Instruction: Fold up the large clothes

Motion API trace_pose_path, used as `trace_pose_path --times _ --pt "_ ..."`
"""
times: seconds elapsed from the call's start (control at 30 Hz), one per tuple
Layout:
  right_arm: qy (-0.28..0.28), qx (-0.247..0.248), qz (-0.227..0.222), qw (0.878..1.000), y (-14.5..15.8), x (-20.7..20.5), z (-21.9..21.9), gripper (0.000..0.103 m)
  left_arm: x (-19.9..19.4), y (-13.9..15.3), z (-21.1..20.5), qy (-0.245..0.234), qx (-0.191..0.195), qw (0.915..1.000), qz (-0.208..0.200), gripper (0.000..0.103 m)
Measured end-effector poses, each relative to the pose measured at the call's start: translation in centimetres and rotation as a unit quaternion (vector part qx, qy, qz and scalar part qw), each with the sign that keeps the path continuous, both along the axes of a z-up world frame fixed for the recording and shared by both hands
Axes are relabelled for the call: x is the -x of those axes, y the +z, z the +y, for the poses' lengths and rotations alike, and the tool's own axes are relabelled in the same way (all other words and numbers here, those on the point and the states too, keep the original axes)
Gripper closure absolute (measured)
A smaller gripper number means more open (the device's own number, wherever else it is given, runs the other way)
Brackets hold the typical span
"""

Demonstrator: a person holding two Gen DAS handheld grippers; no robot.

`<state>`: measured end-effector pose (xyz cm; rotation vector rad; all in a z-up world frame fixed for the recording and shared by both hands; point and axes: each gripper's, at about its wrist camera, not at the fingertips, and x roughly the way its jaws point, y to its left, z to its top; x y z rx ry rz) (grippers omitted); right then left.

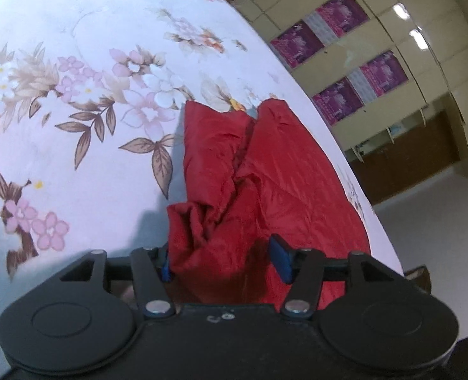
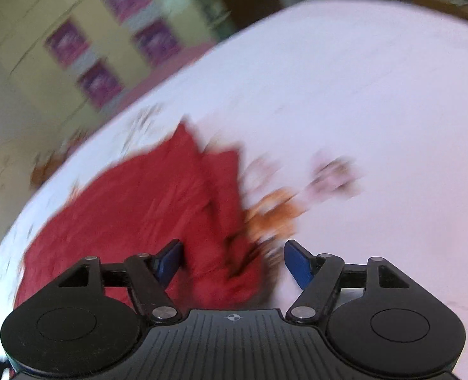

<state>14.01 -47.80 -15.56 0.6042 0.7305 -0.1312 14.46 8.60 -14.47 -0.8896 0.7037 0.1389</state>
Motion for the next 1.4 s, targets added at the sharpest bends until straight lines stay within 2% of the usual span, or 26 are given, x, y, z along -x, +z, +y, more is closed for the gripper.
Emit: trace_pose_path --times 0.03,0.07,0.13,0.17,0.27,0.37,0.47,0.67,0.73,0.77,0.83,0.93,1.03,1.13,1.27,1.4 --pt "0.002 0.008 -0.017 1.0 0.9 0.4 0.0 0.074 -0.1 -0.1 0.0 -0.003 -0.002 1.0 -0.002 0.047" --pt "0.012 0.009 -0.03 0.999 1.7 0.4 0.3 0.092 -0.1 -0.2 0.1 -0.002 0.001 1.0 -0.005 0.048" --pt "0.055 0.013 -0.057 0.997 3.3 -0.2 2.3 0.093 -0.5 -0.5 0.4 0.007 0.005 0.9999 -0.012 0.049" --pt "0.098 0.009 -0.067 0.993 3.8 -0.9 4.1 0.095 -0.7 -0.5 0.4 0.014 0.0 0.9998 -0.012 0.05" --pt "0.195 -0.001 -0.064 0.979 3.9 -3.0 9.8 0.097 -1.6 -0.4 0.2 0.018 -0.014 0.9997 -0.012 0.053" --pt "0.251 0.006 -0.05 0.967 2.9 -4.8 14.9 0.097 -2.2 -0.2 -0.1 -0.003 -0.033 0.9994 -0.008 0.07" --pt "0.274 0.001 -0.026 0.961 1.5 -6.2 17.9 0.097 -2.4 0.1 0.1 -0.021 -0.041 0.9989 -0.011 0.078" --pt "0.282 -0.004 0.014 0.959 -1.4 -7.1 18.5 0.097 -2.5 1.3 0.2 -0.044 -0.059 0.997 -0.024 0.083" --pt "0.275 -0.019 0.027 0.961 -2.5 -7.4 18.7 0.098 -2.4 1.9 0.1 -0.05 -0.061 0.9963 -0.035 0.084" --pt "0.268 -0.028 0.031 0.962 -3.2 -7.5 18.4 0.103 -2.3 2.6 -0.1 -0.054 -0.067 0.9953 -0.044 0.085" --pt "0.255 -0.047 0.035 0.965 -4.1 -7.6 17.9 0.103 -2.3 3.9 -0.8 -0.066 -0.091 0.9919 -0.059 0.085" --pt "0.248 -0.063 0.045 0.966 -3.2 -7.6 16.7 0.103 -2.6 5.4 -1.6 -0.077 -0.113 0.9891 -0.053 0.085" --pt "0.257 -0.083 0.027 0.962 -1.5 -6.3 14.8 0.103 -2.7 6.8 -2.4 -0.084 -0.136 0.9855 -0.055 0.085" --pt "0.288 -0.108 0.043 0.95 -2.0 -5.2 13.6 0.103 -2.6 8.4 -3.9 -0.093 -0.173 0.9787 -0.06 0.085" --pt "0.318 -0.119 0.066 0.938 -5.2 -5.6 13.7 0.103 -2.4 10.9 -7.3 -0.109 -0.211 0.9689 -0.07 0.085" --pt "0.336 -0.135 0.058 0.93 -6.2 -6.5 13.0 0.103 -2.1 14.0 -12.1 -0.135 -0.268 0.9488 -0.099 0.085"
